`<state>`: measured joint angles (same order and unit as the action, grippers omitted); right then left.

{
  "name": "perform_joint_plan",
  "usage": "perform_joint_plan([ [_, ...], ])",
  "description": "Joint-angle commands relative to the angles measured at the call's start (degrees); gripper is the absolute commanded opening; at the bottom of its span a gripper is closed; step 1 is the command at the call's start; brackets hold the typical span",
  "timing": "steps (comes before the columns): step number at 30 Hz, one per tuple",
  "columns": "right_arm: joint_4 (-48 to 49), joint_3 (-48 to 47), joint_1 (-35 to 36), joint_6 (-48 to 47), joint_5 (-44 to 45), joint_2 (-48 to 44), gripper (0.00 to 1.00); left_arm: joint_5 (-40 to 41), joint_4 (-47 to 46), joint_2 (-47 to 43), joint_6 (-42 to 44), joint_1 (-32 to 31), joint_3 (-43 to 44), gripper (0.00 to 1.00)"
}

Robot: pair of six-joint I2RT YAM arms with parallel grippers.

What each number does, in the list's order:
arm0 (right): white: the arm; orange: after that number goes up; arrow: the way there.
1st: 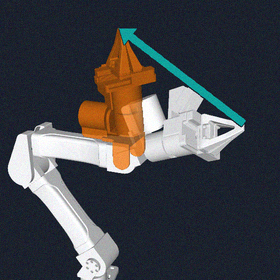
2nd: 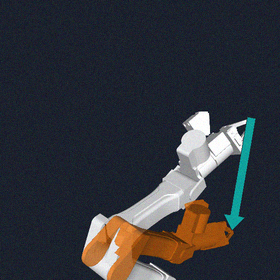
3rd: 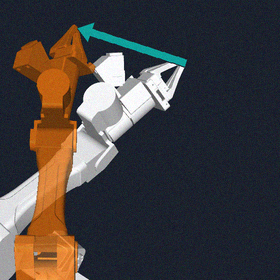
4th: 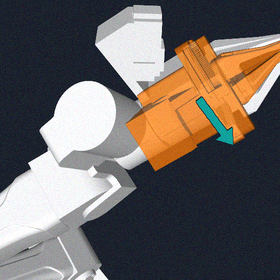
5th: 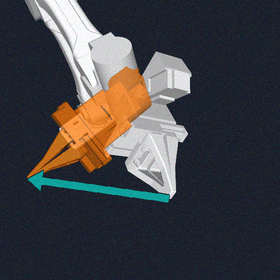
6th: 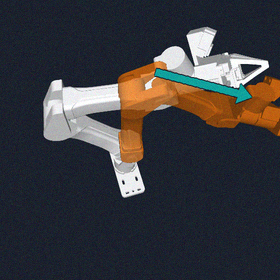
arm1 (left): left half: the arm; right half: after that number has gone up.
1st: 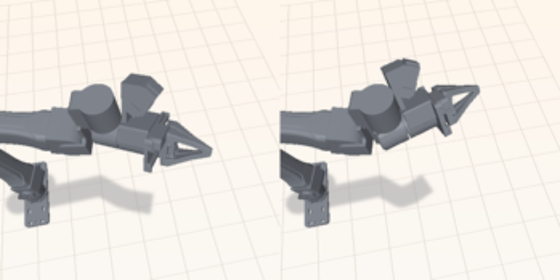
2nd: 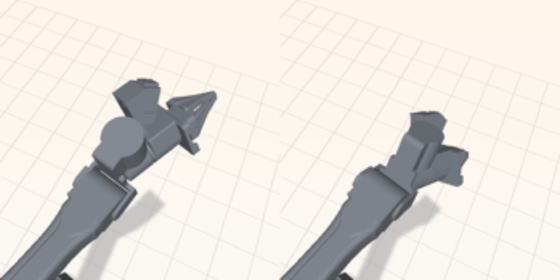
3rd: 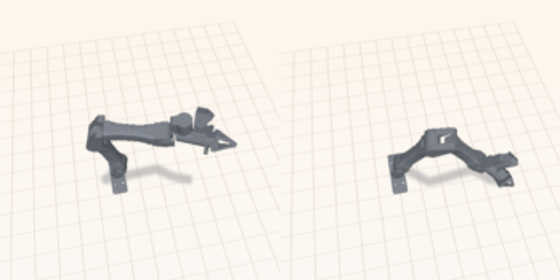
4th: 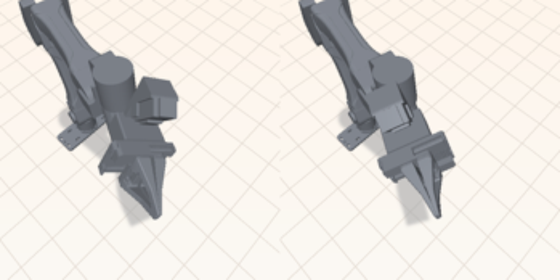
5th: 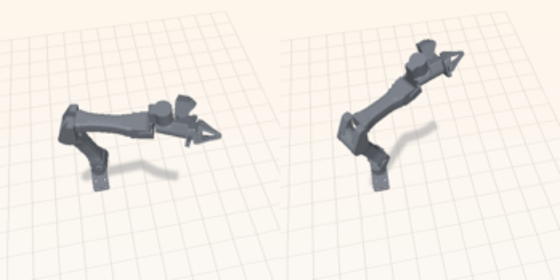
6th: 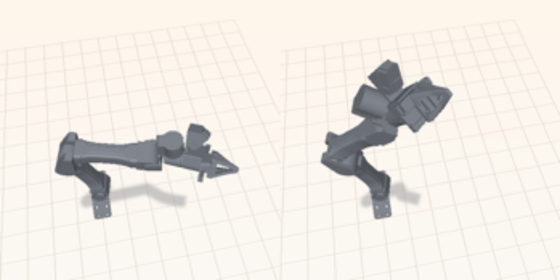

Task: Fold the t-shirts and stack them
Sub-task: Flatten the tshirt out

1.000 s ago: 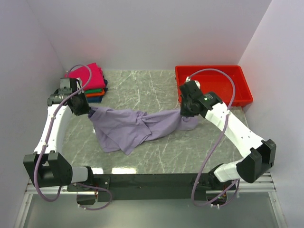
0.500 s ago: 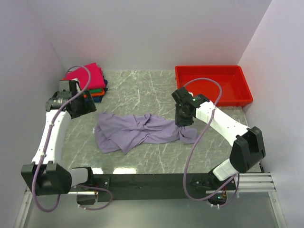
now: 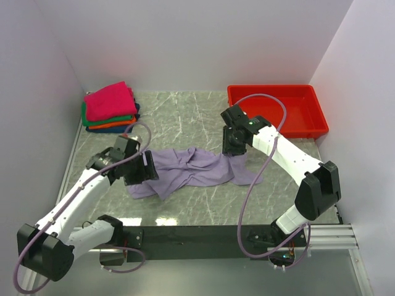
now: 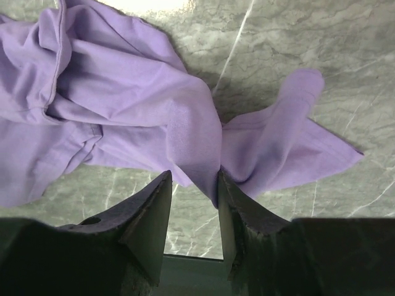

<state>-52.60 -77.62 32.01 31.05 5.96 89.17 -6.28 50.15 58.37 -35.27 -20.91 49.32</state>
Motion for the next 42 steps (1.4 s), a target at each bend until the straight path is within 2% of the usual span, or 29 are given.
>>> perform_joint_plan([
  [1,1.01,-0.86,0.25,-0.46,-0.51,-0.48,0.43,-3.38,-3.38,-1.94,-6.38,-3.87,-3.70,0.76],
  [6,0.13,-0.86,0.16,-1.25,-0.16,-1.01,0.43,-4.26,-8.04,-1.69,-11.66,-9.14,-9.58,0.79],
  [17,-1.80,-1.65,-0.37,-3.62,-0.15,-2.86,0.44,-1.63,-19.03,5.08,-13.95,-12.31,-13.55,0.84],
  [29,-1.81,0.27,-0.90,-5.39,-1.47,-4.35,0.44,1.80,-25.28,11.40,-15.10,-14.78,-13.99,0.81],
  [32,-1.10,2.20,-0.90,-4.86,-2.09,-5.67,0.44,2.85,-23.88,13.08,-13.08,-14.78,-13.20,0.73],
  [34,-0.58,3.52,-0.81,-4.51,-2.09,-6.81,0.44,3.21,-23.26,13.09,-12.11,-14.69,-13.02,0.56],
  [35,-0.49,3.79,-0.90,-4.42,-2.09,-6.99,0.44,3.56,-22.65,12.56,-12.02,-14.78,-12.76,0.43],
  [37,-0.31,4.76,-0.98,-4.15,-2.09,-7.78,0.44,3.73,-21.94,11.95,-11.84,-14.78,-12.58,0.33],
  [38,-0.22,4.94,-1.07,-4.07,-2.00,-8.04,0.44,4.00,-21.24,11.33,-11.84,-14.78,-12.49,0.24],
  [40,0.04,5.55,-1.16,-3.89,-2.00,-8.65,0.44,4.00,-20.10,10.63,-11.84,-14.78,-11.71,0.15],
  [42,-0.05,5.73,-1.07,-3.89,-1.83,-8.74,0.44,4.17,-17.74,9.40,-11.67,-14.78,-10.48,0.00],
])
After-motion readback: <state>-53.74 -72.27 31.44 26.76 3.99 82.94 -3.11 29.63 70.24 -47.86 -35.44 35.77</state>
